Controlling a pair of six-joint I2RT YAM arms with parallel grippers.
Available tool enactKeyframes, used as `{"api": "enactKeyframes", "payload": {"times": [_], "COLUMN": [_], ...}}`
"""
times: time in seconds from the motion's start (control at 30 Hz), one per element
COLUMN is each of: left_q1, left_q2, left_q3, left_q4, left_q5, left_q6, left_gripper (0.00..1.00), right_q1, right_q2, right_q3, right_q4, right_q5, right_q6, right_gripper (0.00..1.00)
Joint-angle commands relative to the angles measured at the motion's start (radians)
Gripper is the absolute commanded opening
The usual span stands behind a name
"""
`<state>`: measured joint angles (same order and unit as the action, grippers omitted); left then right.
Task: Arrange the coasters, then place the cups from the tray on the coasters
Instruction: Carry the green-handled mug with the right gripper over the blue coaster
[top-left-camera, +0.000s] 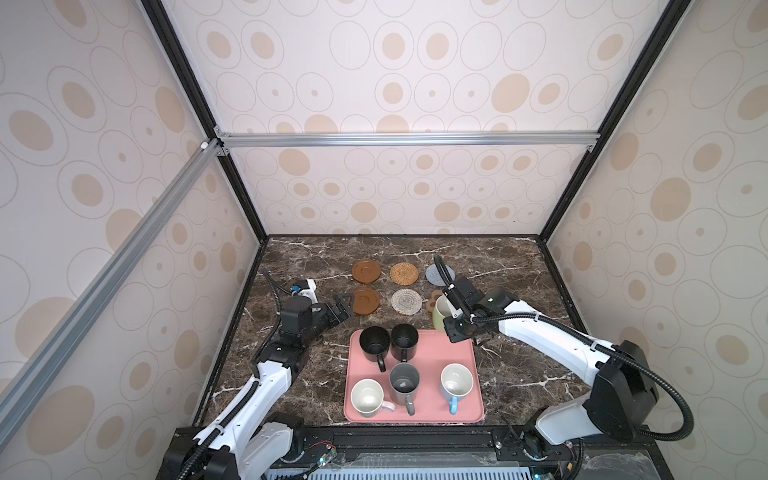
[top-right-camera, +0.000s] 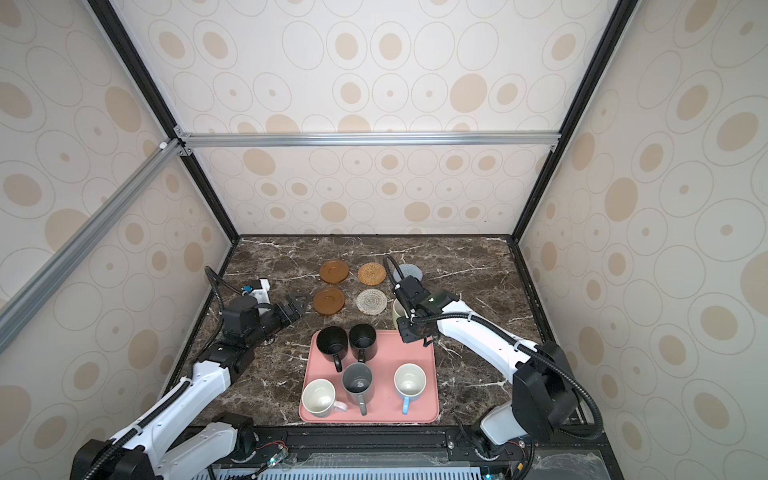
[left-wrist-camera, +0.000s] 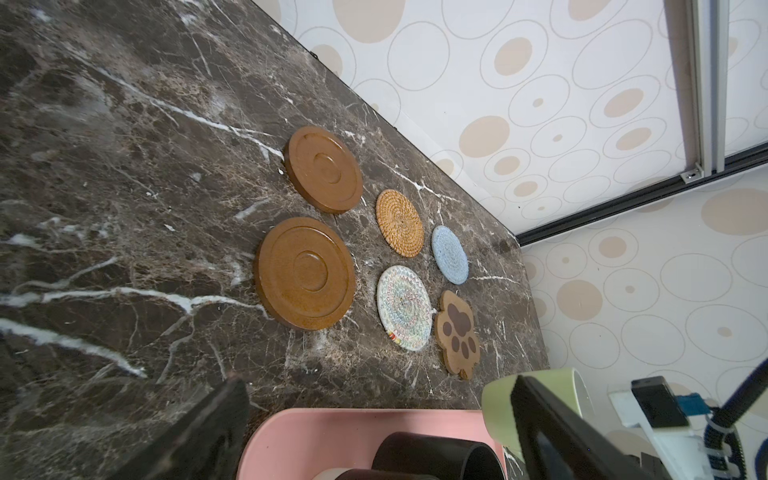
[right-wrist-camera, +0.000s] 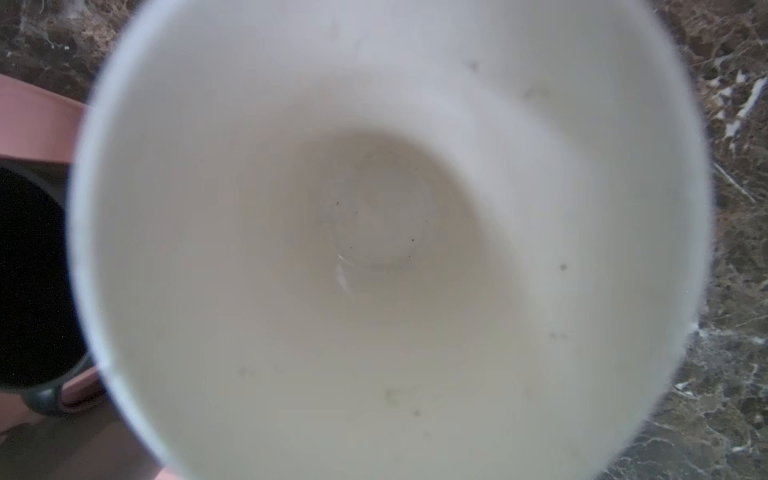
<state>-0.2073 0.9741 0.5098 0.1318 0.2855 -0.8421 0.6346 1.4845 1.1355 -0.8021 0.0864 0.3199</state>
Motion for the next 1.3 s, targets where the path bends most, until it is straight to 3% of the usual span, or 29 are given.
{"api": "enactKeyframes", "payload": {"times": [0.0, 0.67, 1.27], "left_q1": [0.006, 0.006, 0.006], "left_q2": [-0.018, -0.062, -0.088], "left_q3": [-0.002, -0.016, -0.031], "left_q4": [-0.01, -0.031, -0.042], "left_q5": [-0.01, -0.012, -0.012], "left_q6": [-0.012, -0.014, -0.02], "left_gripper": [1.0, 1.0, 1.0], "right_q1": [-0.027, -0.231, -0.31], "right_q2": [0.036, 0.336, 0.554], "right_q3": [0.073, 0.432, 0.72], "right_q4": [0.014, -0.037, -0.12], "right_q5": [-0.01, -0.099, -0.12], "right_q6": [-0.05, -0.335, -0.405], "right_gripper": [0.08, 0.07, 0.07]}}
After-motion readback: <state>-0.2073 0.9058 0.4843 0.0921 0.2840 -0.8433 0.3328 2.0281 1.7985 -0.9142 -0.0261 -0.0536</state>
